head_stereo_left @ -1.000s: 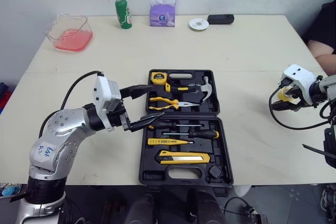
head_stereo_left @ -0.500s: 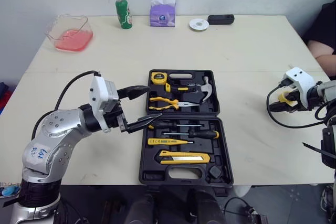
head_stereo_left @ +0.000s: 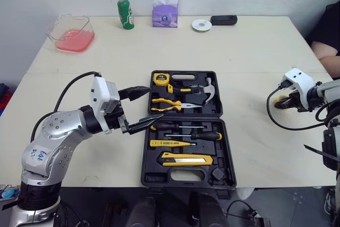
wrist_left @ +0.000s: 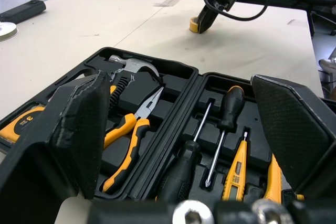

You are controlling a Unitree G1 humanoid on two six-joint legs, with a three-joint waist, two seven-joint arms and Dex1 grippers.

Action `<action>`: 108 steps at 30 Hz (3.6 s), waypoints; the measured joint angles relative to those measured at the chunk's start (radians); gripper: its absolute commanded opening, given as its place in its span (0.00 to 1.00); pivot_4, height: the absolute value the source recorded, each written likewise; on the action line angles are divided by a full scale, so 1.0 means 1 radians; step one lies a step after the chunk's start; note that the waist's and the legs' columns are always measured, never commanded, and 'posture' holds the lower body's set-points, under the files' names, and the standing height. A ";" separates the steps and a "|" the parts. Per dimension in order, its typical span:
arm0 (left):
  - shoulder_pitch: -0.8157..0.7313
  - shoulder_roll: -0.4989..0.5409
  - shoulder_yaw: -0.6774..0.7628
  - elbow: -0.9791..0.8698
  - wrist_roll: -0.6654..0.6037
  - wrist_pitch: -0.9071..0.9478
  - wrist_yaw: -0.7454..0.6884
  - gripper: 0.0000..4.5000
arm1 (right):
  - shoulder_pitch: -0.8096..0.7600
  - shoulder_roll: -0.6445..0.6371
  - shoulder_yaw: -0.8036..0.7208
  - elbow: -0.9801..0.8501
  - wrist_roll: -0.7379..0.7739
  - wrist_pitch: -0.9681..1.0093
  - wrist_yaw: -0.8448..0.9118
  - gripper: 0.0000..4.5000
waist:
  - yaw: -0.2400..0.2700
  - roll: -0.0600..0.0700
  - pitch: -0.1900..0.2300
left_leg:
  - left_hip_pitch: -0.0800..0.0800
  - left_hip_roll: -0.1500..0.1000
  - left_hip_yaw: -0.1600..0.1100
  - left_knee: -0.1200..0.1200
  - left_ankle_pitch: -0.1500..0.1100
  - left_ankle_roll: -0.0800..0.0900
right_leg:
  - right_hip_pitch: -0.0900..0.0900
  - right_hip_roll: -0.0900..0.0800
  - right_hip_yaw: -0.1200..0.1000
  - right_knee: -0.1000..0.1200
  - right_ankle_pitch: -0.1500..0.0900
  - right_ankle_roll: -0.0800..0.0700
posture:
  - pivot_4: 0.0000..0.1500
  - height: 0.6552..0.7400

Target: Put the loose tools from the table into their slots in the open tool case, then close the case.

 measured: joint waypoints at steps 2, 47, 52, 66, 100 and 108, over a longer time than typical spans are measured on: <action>0.000 0.000 -0.001 -0.004 0.000 0.000 -0.002 1.00 | -0.003 -0.005 0.013 0.000 -0.015 -0.032 0.043 0.01 | -0.001 0.000 0.000 | 0.000 0.000 0.000 0.000 0.000 0.000 | 0.000 0.000 0.000 0.000 0.000 0.000 | 1.00 1.00; -0.036 0.008 -0.107 0.052 -0.001 -0.057 -0.240 1.00 | 1.231 -0.445 -0.361 -1.592 0.574 0.209 0.234 0.84 | 0.029 0.000 0.002 | 0.000 0.000 -0.002 0.009 -0.001 0.001 | 0.001 -0.001 0.001 0.004 0.000 0.001 | 1.00 1.00; -0.041 0.007 -0.110 0.090 0.006 -0.076 -0.252 1.00 | 1.247 -0.485 -0.420 -1.666 0.582 0.231 0.254 0.84 | 0.029 0.000 0.002 | 0.000 0.001 -0.002 0.009 -0.002 0.000 | 0.001 0.000 0.000 0.005 0.000 0.000 | 1.00 1.00; -0.084 -0.016 -0.155 0.126 0.050 -0.135 -0.271 1.00 | 1.322 -0.510 -0.415 -1.754 0.541 0.295 0.201 0.84 | 0.030 -0.001 0.001 | 0.000 0.000 -0.002 0.009 -0.002 0.001 | 0.001 -0.001 0.000 0.005 0.000 0.000 | 1.00 1.00; -0.121 -0.009 -0.160 0.156 0.039 -0.153 -0.374 1.00 | 1.179 -0.486 -0.220 -1.674 0.492 0.211 0.161 0.01 | 0.029 -0.001 0.001 | 0.000 0.000 -0.002 0.010 -0.001 0.001 | 0.001 0.000 0.000 0.006 0.000 0.000 | 1.00 1.00; -0.098 0.019 -0.173 0.145 0.030 -0.167 -0.446 1.00 | 0.991 -0.494 -0.202 -1.897 0.648 0.303 0.265 0.01 | 0.027 -0.001 0.001 | -0.001 0.001 -0.002 0.010 -0.002 0.000 | 0.001 -0.001 0.000 0.005 0.000 0.000 | 1.00 1.00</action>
